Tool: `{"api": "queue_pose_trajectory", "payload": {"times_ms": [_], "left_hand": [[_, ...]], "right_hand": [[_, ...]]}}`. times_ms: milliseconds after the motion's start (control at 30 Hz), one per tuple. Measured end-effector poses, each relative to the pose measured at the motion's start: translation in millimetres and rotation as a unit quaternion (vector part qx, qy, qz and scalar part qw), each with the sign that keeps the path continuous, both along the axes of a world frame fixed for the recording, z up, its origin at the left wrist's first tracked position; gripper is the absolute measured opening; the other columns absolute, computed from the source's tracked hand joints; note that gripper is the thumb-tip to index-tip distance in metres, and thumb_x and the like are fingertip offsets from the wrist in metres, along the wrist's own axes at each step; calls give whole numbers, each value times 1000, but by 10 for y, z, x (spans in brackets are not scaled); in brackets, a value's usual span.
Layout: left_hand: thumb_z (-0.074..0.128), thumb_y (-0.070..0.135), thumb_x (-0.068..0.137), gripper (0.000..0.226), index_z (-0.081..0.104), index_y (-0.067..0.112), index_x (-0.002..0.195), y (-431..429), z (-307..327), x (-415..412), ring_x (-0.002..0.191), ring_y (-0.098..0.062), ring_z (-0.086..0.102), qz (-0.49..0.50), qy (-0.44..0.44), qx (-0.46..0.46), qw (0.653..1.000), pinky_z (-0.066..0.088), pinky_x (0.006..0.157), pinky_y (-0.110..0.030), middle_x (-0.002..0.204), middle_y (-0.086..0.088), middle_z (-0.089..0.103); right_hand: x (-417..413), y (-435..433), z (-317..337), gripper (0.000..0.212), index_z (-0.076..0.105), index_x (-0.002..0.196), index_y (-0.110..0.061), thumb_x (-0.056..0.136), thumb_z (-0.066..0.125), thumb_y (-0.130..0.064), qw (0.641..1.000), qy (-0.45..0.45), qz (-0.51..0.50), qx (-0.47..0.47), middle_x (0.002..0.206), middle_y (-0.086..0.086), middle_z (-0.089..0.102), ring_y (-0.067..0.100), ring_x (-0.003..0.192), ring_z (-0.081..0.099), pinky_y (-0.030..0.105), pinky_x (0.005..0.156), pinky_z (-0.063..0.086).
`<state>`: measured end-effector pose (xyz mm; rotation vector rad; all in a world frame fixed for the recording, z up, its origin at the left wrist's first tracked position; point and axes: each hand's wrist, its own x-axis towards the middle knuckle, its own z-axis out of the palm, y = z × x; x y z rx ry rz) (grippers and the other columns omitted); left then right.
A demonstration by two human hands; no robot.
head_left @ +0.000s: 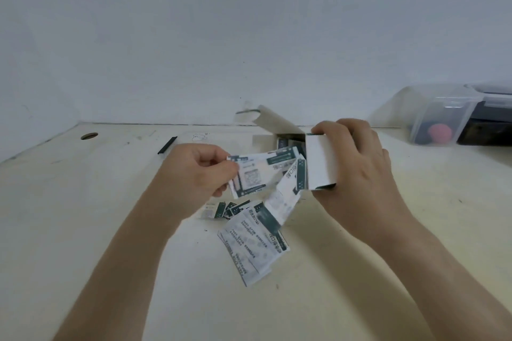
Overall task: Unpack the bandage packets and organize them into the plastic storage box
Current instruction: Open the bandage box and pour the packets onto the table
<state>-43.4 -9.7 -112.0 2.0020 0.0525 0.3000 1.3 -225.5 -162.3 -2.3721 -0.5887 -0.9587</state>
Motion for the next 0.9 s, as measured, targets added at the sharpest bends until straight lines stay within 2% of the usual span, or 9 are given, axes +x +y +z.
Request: {"api": "queue_pose_trajectory", "payload": {"times_ms": [200, 267, 333, 400, 467, 533, 667, 833, 900], "left_hand": [[63, 19, 84, 23, 71, 25, 63, 117, -108, 54, 48, -7, 54, 37, 106, 251, 961, 41, 53, -21, 51, 10, 64], [62, 24, 82, 17, 70, 32, 70, 83, -135, 55, 62, -5, 61, 62, 101, 314, 942, 46, 63, -22, 60, 14, 65], [60, 26, 82, 15, 71, 36, 85, 34, -159, 34, 76, -6, 59, 88, 63, 373, 921, 47, 74, -24, 77, 18, 65], [61, 21, 84, 20, 72, 33, 94, 8, -195, 50, 75, -2, 52, 100, -69, 400, 909, 44, 74, -21, 88, 17, 64], [63, 12, 84, 20, 75, 24, 94, -82, -188, 43, 68, -2, 52, 72, -231, 313, 918, 42, 65, -12, 82, 18, 62], [62, 21, 86, 16, 72, 26, 96, -263, -158, -40, 66, -4, 56, 4, -269, 174, 947, 43, 55, -10, 77, 19, 62], [56, 56, 84, 27, 70, 32, 84, -461, -190, -80, 72, -4, 61, -36, -156, 143, 977, 49, 61, -23, 77, 14, 69], [74, 18, 80, 2, 73, 19, 81, -405, -98, -73, 60, 2, 62, -83, -43, -56, 994, 46, 55, -10, 70, 8, 72], [74, 24, 78, 11, 74, 18, 87, -342, -89, -69, 63, -1, 65, -116, -10, -97, 988, 46, 56, -13, 75, 3, 75]], "right_hand": [[28, -100, 35, 74, 43, 122, -31, 61, 79, -11, 1000, 11, -16, -11, 117, -6, 38, 17, 105, 38, 35, 76, 28], [34, -109, 44, 73, 44, 123, -30, 61, 80, -13, 1000, 10, -24, -13, 118, -4, 41, 19, 106, 39, 35, 75, 29], [36, -106, 58, 73, 44, 125, -30, 63, 82, -18, 999, 31, -15, 7, 120, -3, 43, 22, 109, 43, 37, 77, 32], [25, -108, 93, 71, 45, 126, -29, 66, 82, -28, 997, 60, 17, 54, 122, -2, 45, 25, 111, 46, 41, 82, 39], [-3, -98, 134, 69, 45, 127, -28, 67, 80, -34, 992, 76, 54, 81, 122, -3, 46, 23, 111, 47, 45, 88, 43], [-42, -51, 151, 72, 45, 127, -27, 65, 82, -25, 996, 49, 63, 42, 121, -3, 47, 24, 110, 49, 49, 86, 46], [-103, 37, 159, 71, 50, 125, -22, 64, 85, -21, 998, -27, 22, -49, 118, 2, 49, 26, 104, 50, 37, 77, 38], [-148, 86, 152, 73, 52, 124, -21, 62, 89, -25, 995, -51, 32, -85, 119, 4, 48, 26, 104, 48, 36, 76, 37], [-140, 86, 152, 73, 53, 124, -20, 61, 89, -20, 996, -47, 45, -63, 119, 5, 49, 27, 103, 49, 39, 77, 40]]}}
